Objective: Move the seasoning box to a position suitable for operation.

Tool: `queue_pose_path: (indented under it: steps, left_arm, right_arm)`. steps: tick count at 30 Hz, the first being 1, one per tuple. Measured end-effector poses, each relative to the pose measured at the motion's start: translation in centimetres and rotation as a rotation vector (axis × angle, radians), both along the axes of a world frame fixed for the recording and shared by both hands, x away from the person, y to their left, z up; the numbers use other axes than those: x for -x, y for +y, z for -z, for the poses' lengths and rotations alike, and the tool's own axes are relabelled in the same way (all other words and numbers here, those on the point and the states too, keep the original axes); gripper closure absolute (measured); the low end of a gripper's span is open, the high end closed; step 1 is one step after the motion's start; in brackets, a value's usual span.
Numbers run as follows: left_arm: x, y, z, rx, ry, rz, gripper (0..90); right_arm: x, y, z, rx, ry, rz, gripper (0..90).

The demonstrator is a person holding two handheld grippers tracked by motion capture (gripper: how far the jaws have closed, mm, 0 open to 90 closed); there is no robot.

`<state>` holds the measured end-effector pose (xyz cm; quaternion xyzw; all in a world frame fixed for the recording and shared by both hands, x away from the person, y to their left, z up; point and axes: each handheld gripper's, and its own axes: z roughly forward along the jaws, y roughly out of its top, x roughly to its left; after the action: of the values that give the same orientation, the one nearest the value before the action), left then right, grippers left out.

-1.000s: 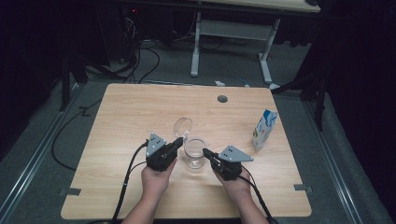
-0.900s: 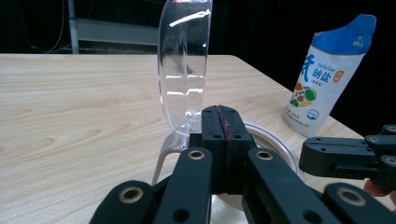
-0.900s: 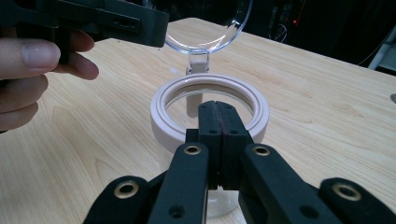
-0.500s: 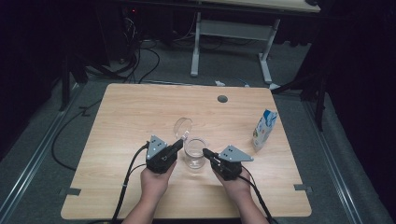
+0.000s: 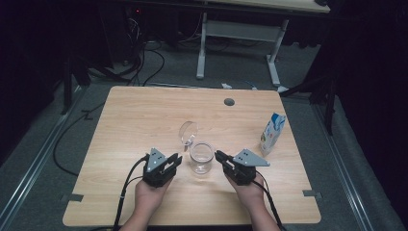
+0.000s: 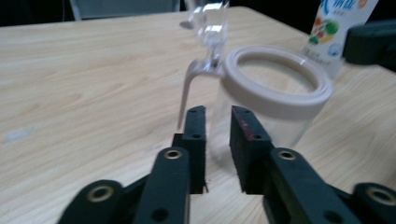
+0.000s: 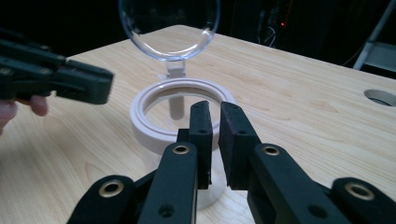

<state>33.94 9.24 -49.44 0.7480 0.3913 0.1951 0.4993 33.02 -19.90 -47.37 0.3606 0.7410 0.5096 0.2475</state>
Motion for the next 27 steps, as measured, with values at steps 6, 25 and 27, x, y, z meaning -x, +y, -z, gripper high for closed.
queue_pose_path:
  steps: [6,25,27]
  left_arm:
    - [0.0,2.1,1.2,-0.05,0.027,0.002,64.6]
    - [0.4,6.4,2.8,-0.047,0.028,0.067,48.9]
    - [0.3,6.7,2.8,-0.041,0.035,0.049,47.9]
  right_arm:
    - [0.0,-1.1,0.4,0.002,0.006,0.043,78.5]
    - [1.2,-5.8,3.1,0.049,0.074,0.287,66.0]
    - [1.6,-6.6,3.0,0.037,0.076,0.31,64.4]
